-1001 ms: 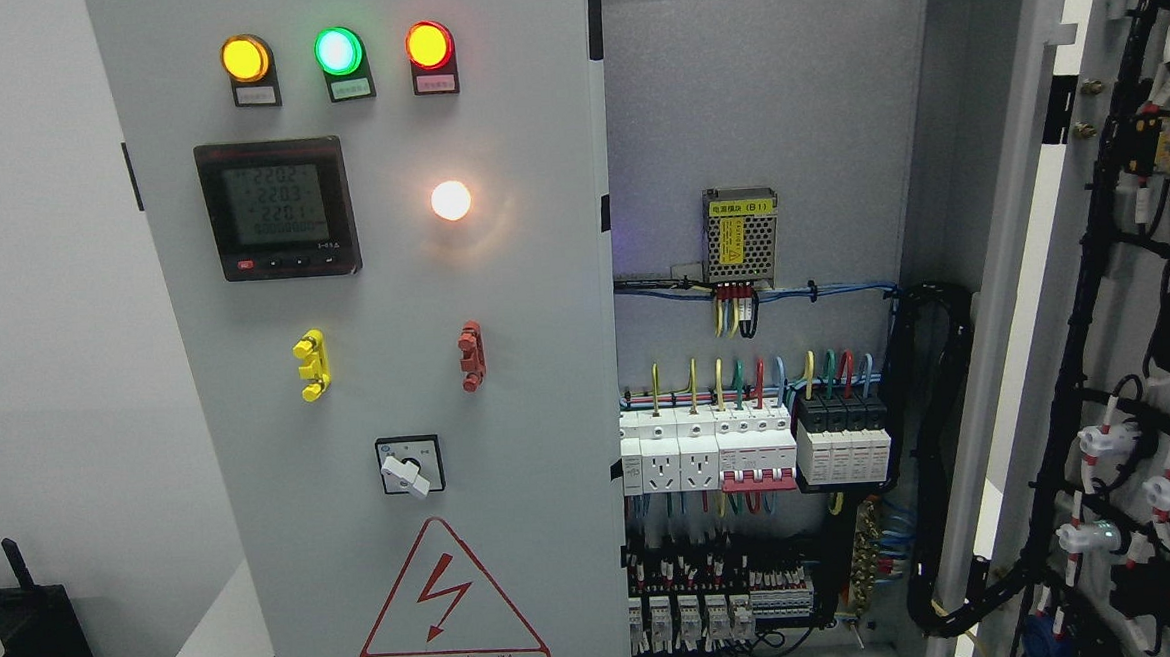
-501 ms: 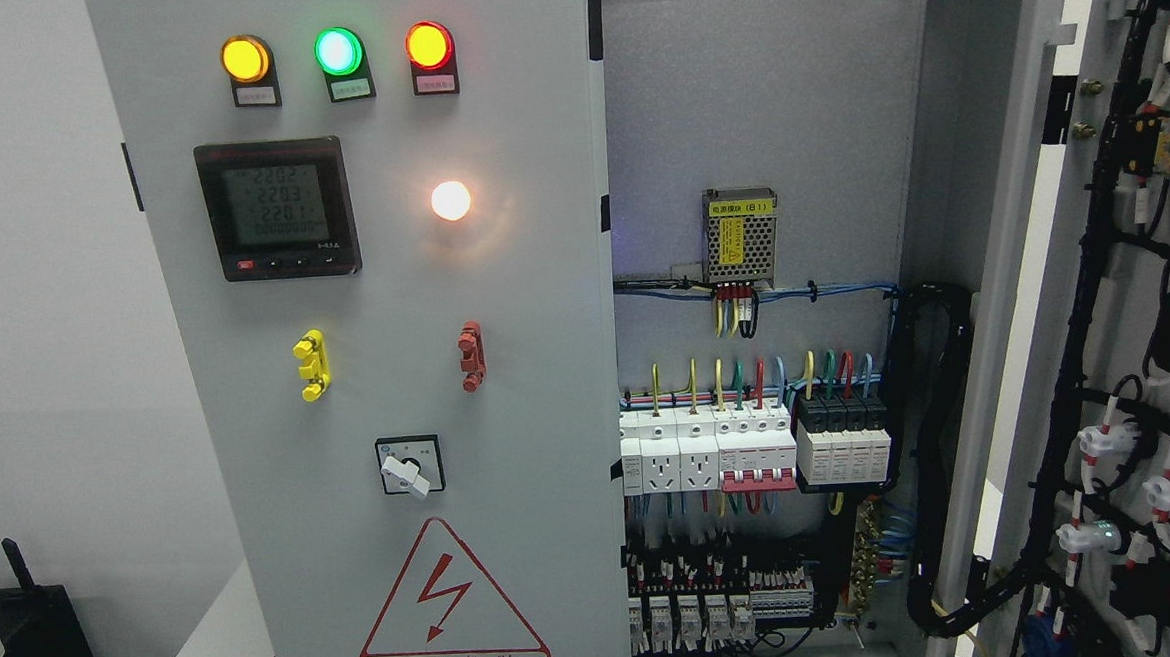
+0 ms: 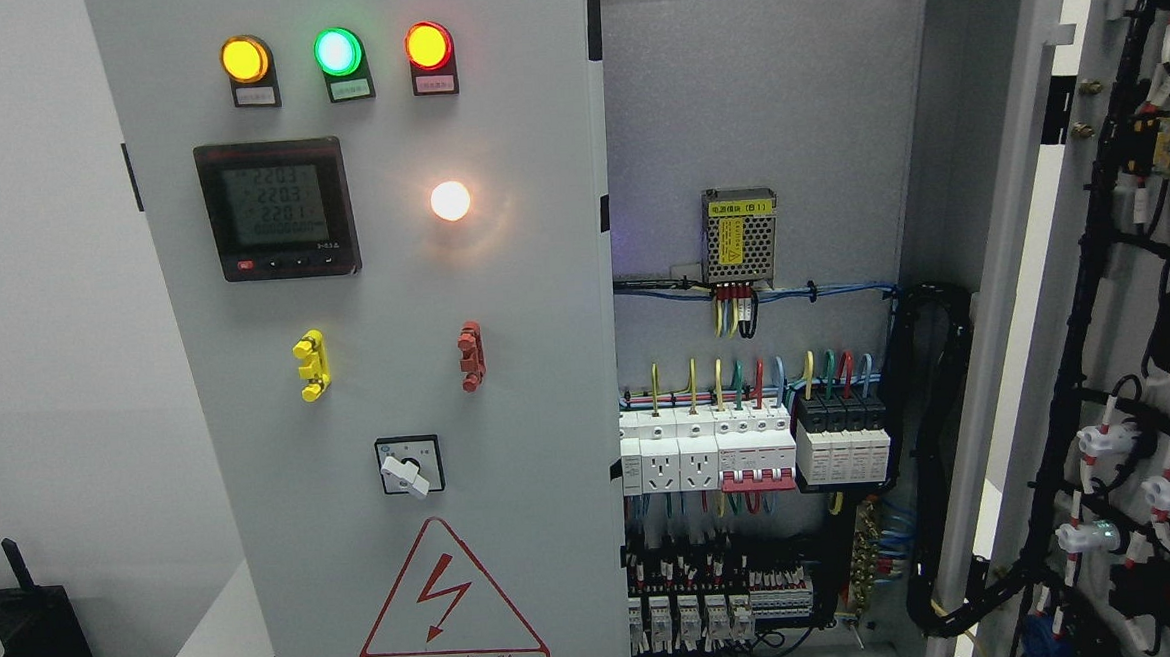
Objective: Open door with both hands
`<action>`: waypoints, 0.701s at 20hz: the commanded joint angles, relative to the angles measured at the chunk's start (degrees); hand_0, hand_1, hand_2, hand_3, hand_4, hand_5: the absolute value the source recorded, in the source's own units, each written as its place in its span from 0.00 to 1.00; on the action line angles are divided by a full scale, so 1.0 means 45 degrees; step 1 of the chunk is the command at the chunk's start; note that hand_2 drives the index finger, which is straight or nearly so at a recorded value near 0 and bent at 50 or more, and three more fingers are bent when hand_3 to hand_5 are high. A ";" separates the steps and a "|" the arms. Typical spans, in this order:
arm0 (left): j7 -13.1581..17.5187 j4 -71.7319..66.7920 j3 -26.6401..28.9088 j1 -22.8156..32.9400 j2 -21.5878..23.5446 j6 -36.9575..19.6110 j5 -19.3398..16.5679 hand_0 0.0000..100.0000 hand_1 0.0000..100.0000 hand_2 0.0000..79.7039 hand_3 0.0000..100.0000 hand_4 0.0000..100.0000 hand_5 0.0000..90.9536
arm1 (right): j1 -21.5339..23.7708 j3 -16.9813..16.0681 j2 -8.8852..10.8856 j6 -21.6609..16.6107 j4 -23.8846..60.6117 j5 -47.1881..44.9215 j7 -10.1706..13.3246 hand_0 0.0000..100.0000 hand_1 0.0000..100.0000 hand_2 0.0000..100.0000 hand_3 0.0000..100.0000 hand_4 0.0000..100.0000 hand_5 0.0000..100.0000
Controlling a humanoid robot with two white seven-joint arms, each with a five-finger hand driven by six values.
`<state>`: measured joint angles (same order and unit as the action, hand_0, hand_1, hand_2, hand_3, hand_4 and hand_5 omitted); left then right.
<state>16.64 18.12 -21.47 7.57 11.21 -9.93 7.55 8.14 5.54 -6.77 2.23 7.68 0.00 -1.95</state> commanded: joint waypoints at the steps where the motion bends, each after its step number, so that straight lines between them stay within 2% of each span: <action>1: -0.0962 -0.2855 0.4767 -0.0061 -0.2979 0.0097 -0.2244 0.00 0.00 0.00 0.00 0.03 0.00 | 0.0008 0.0000 0.0000 0.0013 -0.0007 -0.0313 0.0005 0.00 0.00 0.00 0.00 0.00 0.00; 6: -0.0982 -0.2855 0.6350 -0.0061 -0.2998 0.0215 -0.3902 0.00 0.00 0.00 0.00 0.03 0.00 | 0.0008 0.0000 0.0000 0.0013 0.0012 -0.0332 0.0005 0.00 0.00 0.00 0.00 0.00 0.00; 10: -0.0982 -0.2855 0.7502 -0.0041 -0.2998 0.0839 -0.4917 0.00 0.00 0.00 0.00 0.03 0.00 | -0.0011 0.0000 0.0000 0.0013 0.0012 -0.0332 0.0005 0.00 0.00 0.00 0.00 0.00 0.00; 14: -0.0982 -0.2836 0.8499 -0.0041 -0.3018 0.0898 -0.5876 0.00 0.00 0.00 0.00 0.03 0.00 | -0.0012 0.0000 0.0000 0.0013 -0.0007 -0.0313 0.0005 0.00 0.00 0.00 0.00 0.00 0.00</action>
<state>12.26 8.90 1.18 7.37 1.54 -6.30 -12.51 8.15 5.54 -6.77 2.23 7.68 0.00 -1.96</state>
